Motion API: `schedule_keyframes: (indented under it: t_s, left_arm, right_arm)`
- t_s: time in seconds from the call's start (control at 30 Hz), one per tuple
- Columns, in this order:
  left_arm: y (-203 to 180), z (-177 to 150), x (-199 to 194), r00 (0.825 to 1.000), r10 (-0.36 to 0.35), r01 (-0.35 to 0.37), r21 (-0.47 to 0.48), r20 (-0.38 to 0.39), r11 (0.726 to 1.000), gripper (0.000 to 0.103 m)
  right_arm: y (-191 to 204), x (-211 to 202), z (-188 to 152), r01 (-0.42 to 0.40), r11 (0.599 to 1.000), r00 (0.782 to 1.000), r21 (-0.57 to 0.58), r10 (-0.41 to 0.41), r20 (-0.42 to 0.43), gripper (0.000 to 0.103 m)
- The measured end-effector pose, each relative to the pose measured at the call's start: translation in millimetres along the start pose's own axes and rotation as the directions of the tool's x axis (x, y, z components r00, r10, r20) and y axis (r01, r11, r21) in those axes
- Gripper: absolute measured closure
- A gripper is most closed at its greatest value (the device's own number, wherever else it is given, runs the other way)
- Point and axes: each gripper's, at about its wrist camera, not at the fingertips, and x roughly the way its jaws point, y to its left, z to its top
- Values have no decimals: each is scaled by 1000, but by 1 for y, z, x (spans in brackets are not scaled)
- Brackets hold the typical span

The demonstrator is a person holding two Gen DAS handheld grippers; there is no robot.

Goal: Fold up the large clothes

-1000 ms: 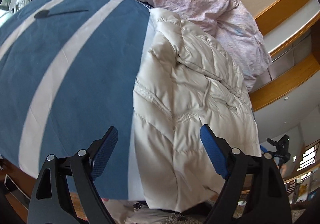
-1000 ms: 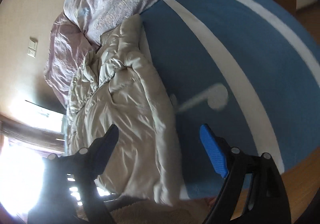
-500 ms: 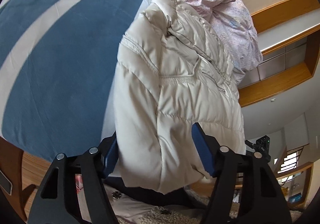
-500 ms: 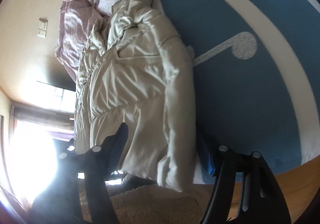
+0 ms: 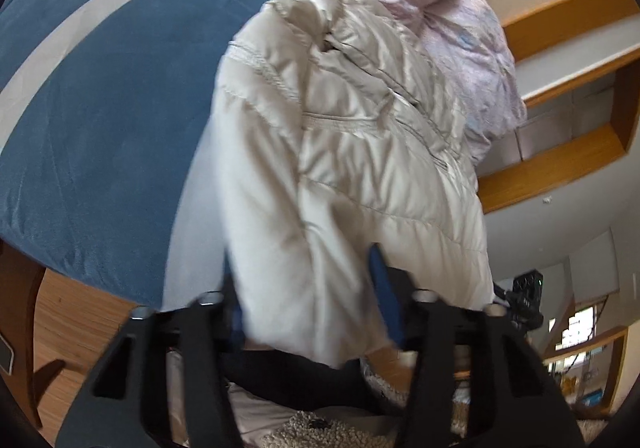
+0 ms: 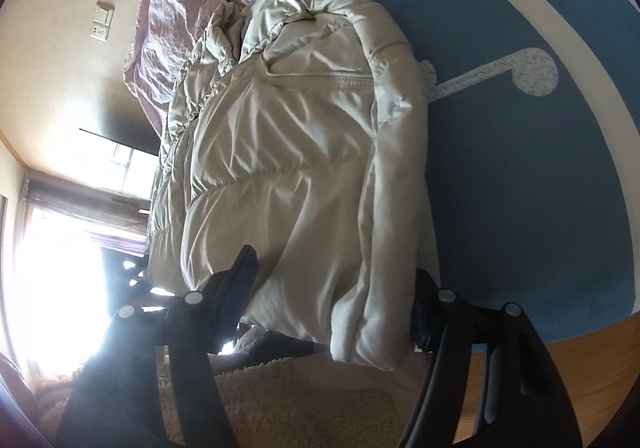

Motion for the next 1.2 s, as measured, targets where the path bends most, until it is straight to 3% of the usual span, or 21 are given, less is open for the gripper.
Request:
schedule_keyframes:
  t_s: [0.1, 0.17, 0.3, 0.57, 0.77, 0.97, 1.2]
  left_arm:
    - [3, 0, -4, 1000, -9, 9, -15, 19, 1000, 80]
    - [-2, 2, -11, 999, -6, 6, -7, 49, 1000, 87]
    - [-9, 10, -28, 993, -21, 20, 3, 118, 1000, 90]
    - [-34, 19, -56, 972, -56, 43, 63, 227, 997, 91]
    - [-48, 39, -72, 950, -112, 94, 76, 291, 993, 91]
    - [-74, 83, -82, 924, -146, 116, 106, 352, 988, 91]
    - [-108, 156, -77, 912, -127, 88, 117, 389, 989, 91]
  right_arm:
    - [4, -7, -2, -19, 1000, 999, 4, 19, 41, 83]
    - [8, -17, -1, -37, 999, 996, -5, 37, 82, 86]
    - [29, -36, -1, -29, 998, 982, -59, 39, 187, 89]
    - [69, -79, -4, -10, 988, 910, -157, 74, 409, 90]
    - [90, -103, 13, -9, 981, 839, -191, 112, 533, 90]
    - [125, -116, 43, 21, 976, 779, -216, 119, 615, 91]
    - [159, -117, 113, 21, 980, 728, -198, 121, 675, 90]
